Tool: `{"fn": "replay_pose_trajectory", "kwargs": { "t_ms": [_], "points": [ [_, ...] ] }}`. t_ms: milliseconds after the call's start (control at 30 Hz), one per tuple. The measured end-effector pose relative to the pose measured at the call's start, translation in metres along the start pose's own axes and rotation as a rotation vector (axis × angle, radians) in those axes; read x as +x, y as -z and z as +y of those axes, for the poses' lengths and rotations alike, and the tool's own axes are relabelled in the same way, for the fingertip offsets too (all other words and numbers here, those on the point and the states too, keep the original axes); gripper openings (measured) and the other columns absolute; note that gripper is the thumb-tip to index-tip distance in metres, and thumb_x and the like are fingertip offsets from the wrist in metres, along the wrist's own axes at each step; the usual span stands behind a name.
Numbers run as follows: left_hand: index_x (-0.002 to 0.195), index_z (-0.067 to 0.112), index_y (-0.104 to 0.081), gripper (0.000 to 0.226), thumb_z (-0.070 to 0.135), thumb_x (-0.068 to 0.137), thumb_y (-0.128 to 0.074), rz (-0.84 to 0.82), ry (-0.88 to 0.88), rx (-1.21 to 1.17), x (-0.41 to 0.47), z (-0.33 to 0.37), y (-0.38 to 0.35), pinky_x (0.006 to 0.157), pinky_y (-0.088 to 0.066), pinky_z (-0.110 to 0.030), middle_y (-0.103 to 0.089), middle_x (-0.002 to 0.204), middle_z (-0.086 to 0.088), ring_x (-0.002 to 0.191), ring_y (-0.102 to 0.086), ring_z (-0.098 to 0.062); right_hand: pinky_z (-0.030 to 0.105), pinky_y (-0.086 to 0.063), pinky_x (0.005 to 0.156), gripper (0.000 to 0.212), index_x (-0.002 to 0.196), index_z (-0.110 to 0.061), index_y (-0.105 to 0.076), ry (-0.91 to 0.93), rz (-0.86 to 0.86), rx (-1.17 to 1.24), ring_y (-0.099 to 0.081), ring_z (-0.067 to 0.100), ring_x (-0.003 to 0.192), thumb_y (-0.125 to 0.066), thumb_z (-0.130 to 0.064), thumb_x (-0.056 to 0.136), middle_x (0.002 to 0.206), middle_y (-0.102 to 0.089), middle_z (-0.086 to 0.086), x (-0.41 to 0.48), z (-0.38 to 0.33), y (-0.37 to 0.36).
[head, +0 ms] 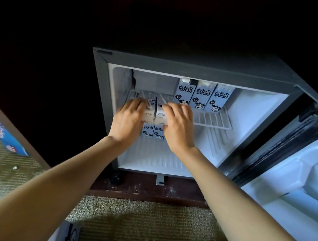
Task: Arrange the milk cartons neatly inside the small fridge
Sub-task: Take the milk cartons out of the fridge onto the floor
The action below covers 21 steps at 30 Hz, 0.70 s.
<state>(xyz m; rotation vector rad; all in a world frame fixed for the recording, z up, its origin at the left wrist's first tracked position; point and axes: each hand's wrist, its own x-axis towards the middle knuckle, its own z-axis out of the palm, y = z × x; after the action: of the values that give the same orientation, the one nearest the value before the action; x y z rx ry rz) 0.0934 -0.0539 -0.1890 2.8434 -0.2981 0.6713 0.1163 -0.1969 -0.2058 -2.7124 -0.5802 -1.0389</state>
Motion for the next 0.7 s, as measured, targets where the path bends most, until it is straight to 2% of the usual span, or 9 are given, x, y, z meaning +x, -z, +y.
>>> {"fn": "replay_pose_trajectory", "kwargs": {
  "t_ms": [67, 100, 200, 300, 400, 500, 567, 700],
  "points": [
    [0.089, 0.000, -0.066, 0.049, -0.009, 0.043, -0.078, -0.019, 0.006, -0.014, 0.002, 0.004, 0.009, 0.054, -0.055, -0.034, -0.070, 0.087, -0.015, 0.074, -0.068, -0.035, 0.033, -0.041, 0.086, 0.049, 0.089, -0.005, -0.067, -0.002, 0.007, 0.015, -0.064, 0.028, 0.076, -0.080, 0.009, 0.044, 0.087, -0.069, 0.007, 0.001, -0.002, 0.007],
    [0.092, 0.001, -0.066, 0.045, -0.008, 0.049, -0.077, -0.041, 0.012, -0.027, 0.002, 0.006, 0.014, 0.058, -0.055, -0.035, -0.069, 0.089, -0.015, 0.078, -0.067, -0.036, 0.034, -0.042, 0.086, 0.048, 0.089, -0.005, -0.067, -0.006, 0.005, 0.029, -0.064, 0.028, 0.076, -0.080, 0.009, 0.045, 0.086, -0.070, 0.007, 0.001, -0.003, 0.013],
    [0.108, 0.001, -0.062, 0.038, -0.001, 0.071, -0.069, -0.081, 0.055, -0.060, -0.004, 0.018, 0.036, 0.076, -0.051, -0.039, -0.066, 0.104, -0.016, 0.097, -0.061, -0.037, 0.033, -0.050, 0.081, 0.047, 0.086, -0.002, -0.065, -0.034, -0.004, 0.078, -0.065, 0.029, 0.073, -0.081, 0.009, 0.044, 0.080, -0.068, 0.009, -0.004, -0.007, 0.037],
    [0.120, 0.004, -0.054, 0.039, 0.007, 0.082, -0.062, -0.117, 0.063, -0.061, -0.019, 0.035, 0.060, 0.085, -0.045, -0.037, -0.061, 0.117, -0.012, 0.109, -0.055, -0.031, 0.031, -0.054, 0.073, 0.050, 0.086, -0.001, -0.065, -0.067, -0.003, 0.116, -0.065, 0.029, 0.070, -0.081, 0.012, 0.041, 0.077, -0.068, 0.010, -0.014, -0.011, 0.070],
    [0.125, 0.007, -0.049, 0.041, 0.012, 0.086, -0.061, -0.169, 0.025, -0.067, -0.038, 0.056, 0.088, 0.085, -0.045, -0.035, -0.057, 0.123, -0.008, 0.113, -0.052, -0.027, 0.029, -0.054, 0.066, 0.052, 0.088, -0.001, -0.064, -0.069, -0.023, 0.139, -0.066, 0.029, 0.073, -0.080, 0.014, 0.042, 0.080, -0.068, 0.010, -0.033, -0.013, 0.113],
    [0.126, 0.005, -0.045, 0.041, 0.015, 0.088, -0.059, -0.216, -0.056, -0.074, -0.061, 0.087, 0.116, 0.085, -0.047, -0.038, -0.055, 0.125, -0.010, 0.114, -0.051, -0.028, 0.031, -0.054, 0.060, 0.044, 0.091, 0.001, -0.062, -0.097, -0.095, 0.157, -0.065, 0.031, 0.078, -0.079, 0.011, 0.052, 0.085, -0.067, 0.013, -0.060, -0.010, 0.165],
    [0.125, 0.004, -0.044, 0.040, 0.016, 0.090, -0.057, -0.260, -0.107, -0.079, -0.079, 0.113, 0.133, 0.085, -0.047, -0.040, -0.055, 0.123, -0.011, 0.112, -0.053, -0.029, 0.034, -0.052, 0.060, 0.038, 0.096, 0.002, -0.061, -0.141, -0.142, 0.155, -0.063, 0.033, 0.084, -0.076, 0.006, 0.061, 0.090, -0.066, 0.015, -0.084, -0.007, 0.199],
    [0.115, 0.005, -0.048, 0.028, 0.015, 0.090, -0.056, -0.362, -0.210, -0.118, -0.118, 0.173, 0.147, 0.077, -0.046, -0.039, -0.058, 0.117, -0.012, 0.104, -0.056, -0.031, 0.031, -0.043, 0.062, 0.031, 0.102, 0.000, -0.060, -0.260, -0.225, 0.135, -0.059, 0.032, 0.089, -0.071, -0.001, 0.073, 0.097, -0.064, 0.015, -0.152, 0.004, 0.258]
  ]
}}
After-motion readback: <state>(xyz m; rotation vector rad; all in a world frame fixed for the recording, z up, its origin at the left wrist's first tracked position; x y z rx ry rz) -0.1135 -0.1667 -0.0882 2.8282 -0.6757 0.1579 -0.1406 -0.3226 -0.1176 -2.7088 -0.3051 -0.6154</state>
